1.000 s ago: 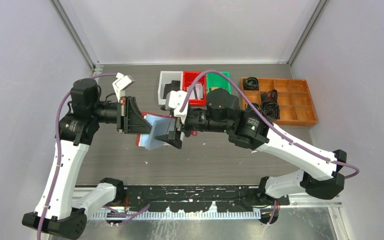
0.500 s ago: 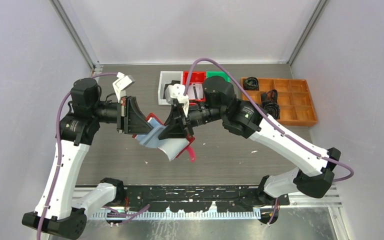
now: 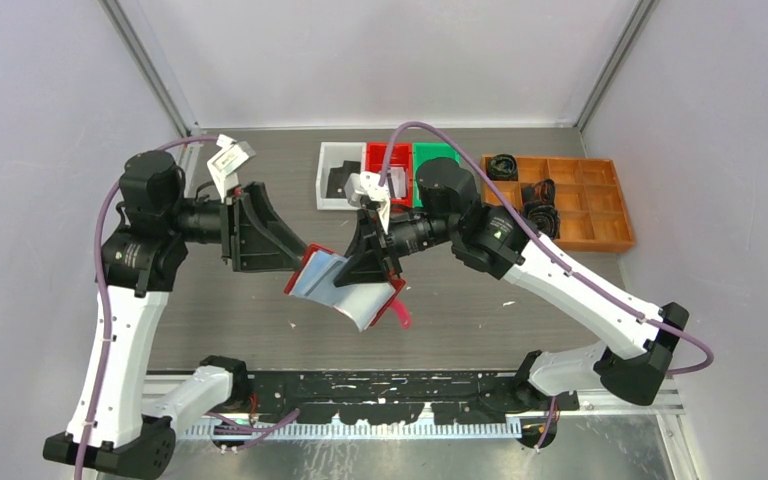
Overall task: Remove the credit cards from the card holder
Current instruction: Remove the credit card from the card holder.
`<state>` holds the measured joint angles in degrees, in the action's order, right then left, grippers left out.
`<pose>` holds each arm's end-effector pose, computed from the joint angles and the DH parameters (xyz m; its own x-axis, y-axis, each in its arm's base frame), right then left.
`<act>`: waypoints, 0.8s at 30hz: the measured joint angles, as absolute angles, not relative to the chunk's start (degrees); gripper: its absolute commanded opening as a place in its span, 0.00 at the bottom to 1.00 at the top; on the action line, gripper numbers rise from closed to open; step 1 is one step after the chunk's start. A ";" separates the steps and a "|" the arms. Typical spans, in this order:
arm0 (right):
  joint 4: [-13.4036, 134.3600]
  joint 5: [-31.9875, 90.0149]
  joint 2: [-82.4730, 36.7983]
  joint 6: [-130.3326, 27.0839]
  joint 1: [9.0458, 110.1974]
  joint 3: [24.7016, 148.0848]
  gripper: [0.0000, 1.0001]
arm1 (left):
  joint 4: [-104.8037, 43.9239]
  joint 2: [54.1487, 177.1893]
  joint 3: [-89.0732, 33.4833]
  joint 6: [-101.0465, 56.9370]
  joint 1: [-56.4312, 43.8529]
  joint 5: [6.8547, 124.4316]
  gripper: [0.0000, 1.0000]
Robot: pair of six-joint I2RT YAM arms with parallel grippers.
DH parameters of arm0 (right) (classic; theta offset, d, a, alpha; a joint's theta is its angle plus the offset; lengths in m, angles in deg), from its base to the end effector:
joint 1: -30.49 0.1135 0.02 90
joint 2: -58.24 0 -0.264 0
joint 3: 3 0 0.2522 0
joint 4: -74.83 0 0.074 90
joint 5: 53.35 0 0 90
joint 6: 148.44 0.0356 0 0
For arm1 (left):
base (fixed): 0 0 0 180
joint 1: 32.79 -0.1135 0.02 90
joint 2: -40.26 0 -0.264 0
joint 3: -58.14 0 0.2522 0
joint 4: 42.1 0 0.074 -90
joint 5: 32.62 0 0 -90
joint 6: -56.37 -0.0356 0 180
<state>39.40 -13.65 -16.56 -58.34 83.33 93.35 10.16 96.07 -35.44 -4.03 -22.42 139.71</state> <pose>0.1469 0.2391 0.4377 -0.1466 -0.1915 -0.9705 -0.9600 -0.2091 0.1863 0.1385 -0.0612 0.4666 -0.6921 0.0596 -0.7194 0.7200 -0.0138 -0.6938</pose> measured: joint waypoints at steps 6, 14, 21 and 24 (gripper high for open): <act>40.04 -14.15 -16.37 -56.35 83.25 93.13 0.01 | 11.02 92.45 -32.14 -4.77 -22.46 138.72 0.56; 40.76 -15.14 -17.41 -54.34 83.25 94.66 0.01 | 25.86 93.15 -33.51 -20.33 -22.42 129.30 0.42; 40.39 -15.42 -17.65 -53.75 82.98 94.66 0.01 | 39.45 96.62 -37.25 -32.97 -22.40 130.00 0.34; 40.39 -15.75 -17.65 -53.60 82.98 94.66 0.01 | 42.40 96.77 -37.62 -35.70 -22.26 130.48 0.36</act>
<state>40.39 -15.75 -17.65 -53.60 82.98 94.66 42.40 96.77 -37.62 -35.70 -22.26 130.48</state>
